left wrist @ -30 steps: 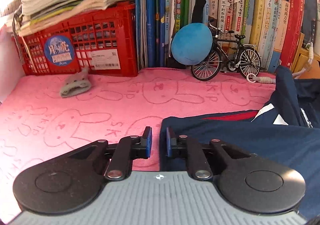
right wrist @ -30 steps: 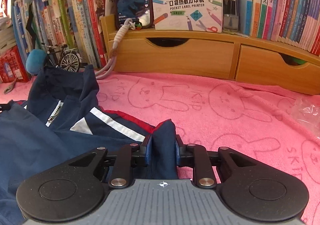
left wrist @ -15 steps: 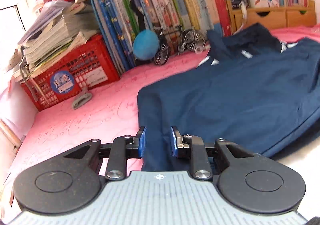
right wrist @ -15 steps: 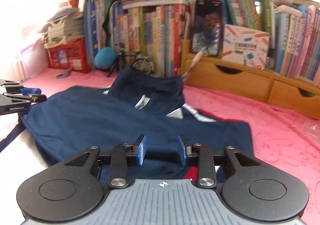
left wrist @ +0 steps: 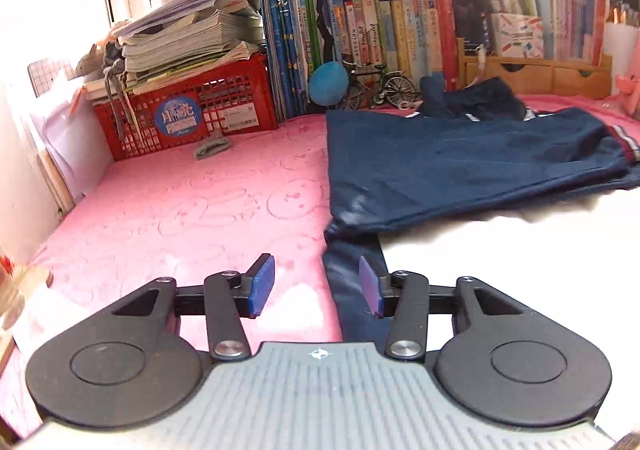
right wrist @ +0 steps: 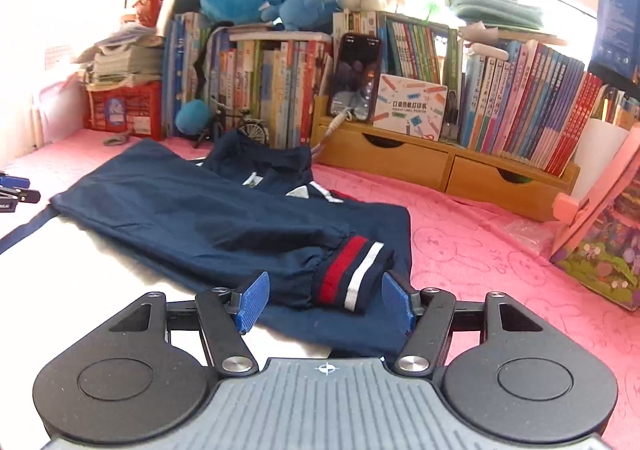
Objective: Fold clothes
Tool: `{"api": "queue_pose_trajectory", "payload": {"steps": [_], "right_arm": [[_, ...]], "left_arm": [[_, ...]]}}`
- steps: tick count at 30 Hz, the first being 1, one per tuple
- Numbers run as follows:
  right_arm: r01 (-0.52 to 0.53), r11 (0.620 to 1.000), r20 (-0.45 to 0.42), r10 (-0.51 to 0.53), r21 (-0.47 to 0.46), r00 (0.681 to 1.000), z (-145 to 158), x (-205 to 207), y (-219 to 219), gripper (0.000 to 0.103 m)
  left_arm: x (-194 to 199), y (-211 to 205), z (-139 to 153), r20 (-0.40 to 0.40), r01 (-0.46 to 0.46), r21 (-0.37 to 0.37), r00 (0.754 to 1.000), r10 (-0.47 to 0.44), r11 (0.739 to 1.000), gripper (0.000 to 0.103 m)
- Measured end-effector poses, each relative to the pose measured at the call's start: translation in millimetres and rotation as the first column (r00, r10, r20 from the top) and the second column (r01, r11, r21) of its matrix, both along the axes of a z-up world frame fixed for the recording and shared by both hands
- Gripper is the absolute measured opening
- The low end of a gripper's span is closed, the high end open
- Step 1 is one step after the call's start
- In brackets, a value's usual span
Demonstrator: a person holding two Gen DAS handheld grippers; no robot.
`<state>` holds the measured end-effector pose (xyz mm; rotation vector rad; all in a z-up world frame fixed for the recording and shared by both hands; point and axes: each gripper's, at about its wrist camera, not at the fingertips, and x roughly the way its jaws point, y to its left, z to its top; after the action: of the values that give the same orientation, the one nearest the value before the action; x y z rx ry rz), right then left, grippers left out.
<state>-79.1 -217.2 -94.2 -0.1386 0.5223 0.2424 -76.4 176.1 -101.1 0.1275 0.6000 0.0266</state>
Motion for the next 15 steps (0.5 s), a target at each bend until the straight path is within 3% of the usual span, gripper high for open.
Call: {"api": "queue_pose_trajectory", "payload": {"steps": [4,7,11,12,15], "right_arm": [[-0.054,0.997,-0.129,0.061,0.058,0.99,-5,-76,-17,0.066],[-0.11,0.983,-0.262,0.146,0.146,0.954,-20,-126,-33,0.073],[-0.079,0.969,-0.372,0.165,0.236,0.913,-53,-153,-30,0.074],[-0.084,0.966,-0.379,0.175,0.245,0.909,-62,-153,-26,0.074],[-0.122,0.96,-0.389,0.216,0.253,0.895,-88,-145,-10,0.074]], "left_arm": [[-73,6,3,-0.077,0.041,-0.108,0.996,-0.05,0.993,0.05],[-112,12,-2,-0.147,0.038,-0.181,0.987,-0.065,0.983,0.052],[-135,12,-19,-0.205,0.056,-0.319,0.97,-0.127,0.946,0.065],[-135,8,-25,-0.207,0.071,-0.332,0.967,-0.146,0.941,0.07],[-129,-9,-51,-0.217,0.114,-0.331,0.957,-0.193,0.937,0.073]]}}
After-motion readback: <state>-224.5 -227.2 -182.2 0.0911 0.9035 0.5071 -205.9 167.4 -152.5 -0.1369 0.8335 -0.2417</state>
